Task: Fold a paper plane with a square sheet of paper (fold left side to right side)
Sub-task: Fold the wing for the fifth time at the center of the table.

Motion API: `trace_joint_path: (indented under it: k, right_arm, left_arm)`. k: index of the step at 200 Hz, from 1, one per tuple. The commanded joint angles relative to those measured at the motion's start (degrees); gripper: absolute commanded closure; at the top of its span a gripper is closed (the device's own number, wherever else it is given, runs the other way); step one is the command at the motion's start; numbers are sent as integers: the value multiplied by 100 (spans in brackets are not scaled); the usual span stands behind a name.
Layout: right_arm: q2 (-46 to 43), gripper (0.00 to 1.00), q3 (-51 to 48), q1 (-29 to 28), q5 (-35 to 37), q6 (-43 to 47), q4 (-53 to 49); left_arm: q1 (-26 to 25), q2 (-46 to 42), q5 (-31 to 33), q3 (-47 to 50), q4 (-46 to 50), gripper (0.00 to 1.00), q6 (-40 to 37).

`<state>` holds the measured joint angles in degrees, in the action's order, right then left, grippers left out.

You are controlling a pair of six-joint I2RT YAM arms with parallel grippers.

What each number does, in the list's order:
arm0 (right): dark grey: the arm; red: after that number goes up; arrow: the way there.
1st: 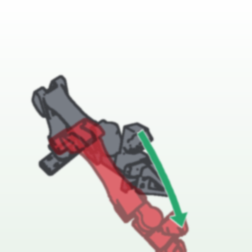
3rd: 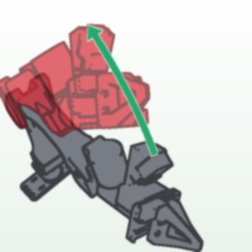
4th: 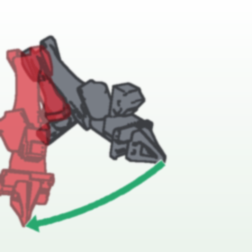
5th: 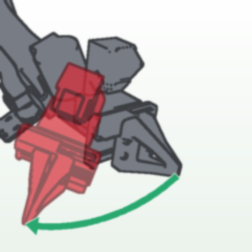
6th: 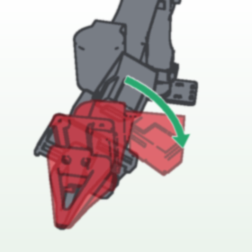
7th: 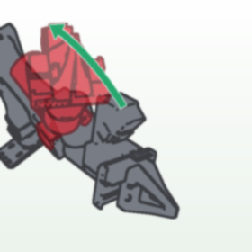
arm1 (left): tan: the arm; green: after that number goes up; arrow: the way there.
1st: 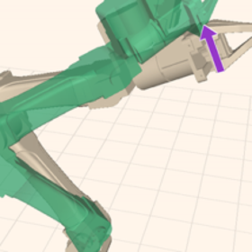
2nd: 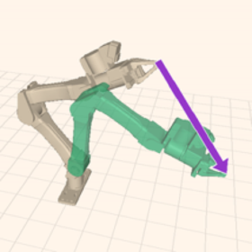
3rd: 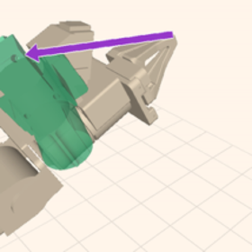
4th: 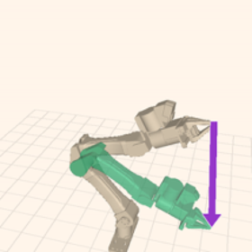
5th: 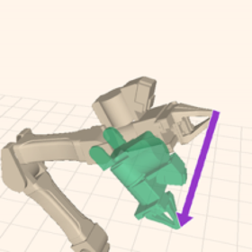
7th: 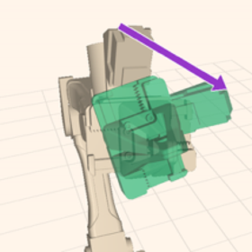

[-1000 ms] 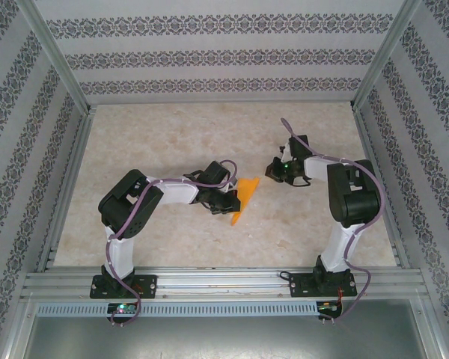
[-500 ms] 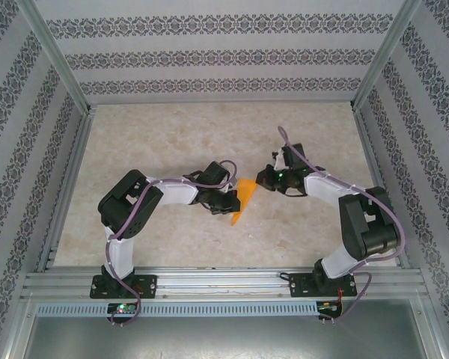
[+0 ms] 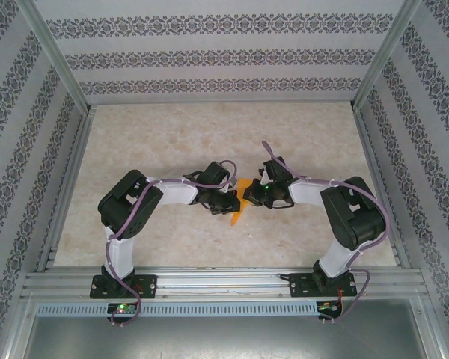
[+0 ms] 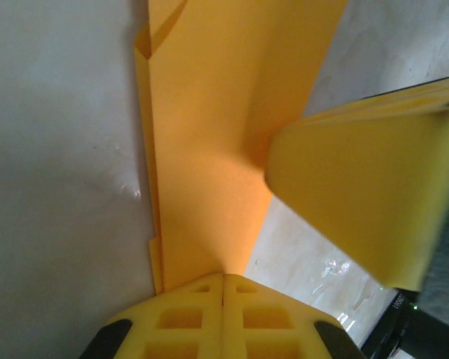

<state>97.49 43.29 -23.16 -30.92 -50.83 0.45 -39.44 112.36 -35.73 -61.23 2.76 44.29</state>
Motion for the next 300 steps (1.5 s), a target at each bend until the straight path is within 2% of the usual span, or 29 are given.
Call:
trace_joint_path:
  k: [1, 78, 100, 147, 198, 300]
  right_arm:
    - [149, 100, -110, -75, -20, -111, 135]
    - [339, 100, -285, -70, 271, 201, -247]
    - [367, 100, -325, -49, 357, 295, -344]
    - [445, 100, -356, -34, 340, 368, -352]
    - [525, 100, -357, -29, 350, 410, -370]
    - [603, 100, -269, -34, 415, 510, -572]
  left_arm:
    - [-125, 322, 607, 374, 989, 100, -45]
    - [-117, 120, 404, 180, 849, 100, 39]
    - [-85, -126, 375, 31, 926, 97, 25]
    - [-29, -528, -163, -47, 778, 95, 236]
    - [-27, -465, -709, 200, 176, 98, 625]
    - [-37, -354, -880, 361, 32, 98, 703]
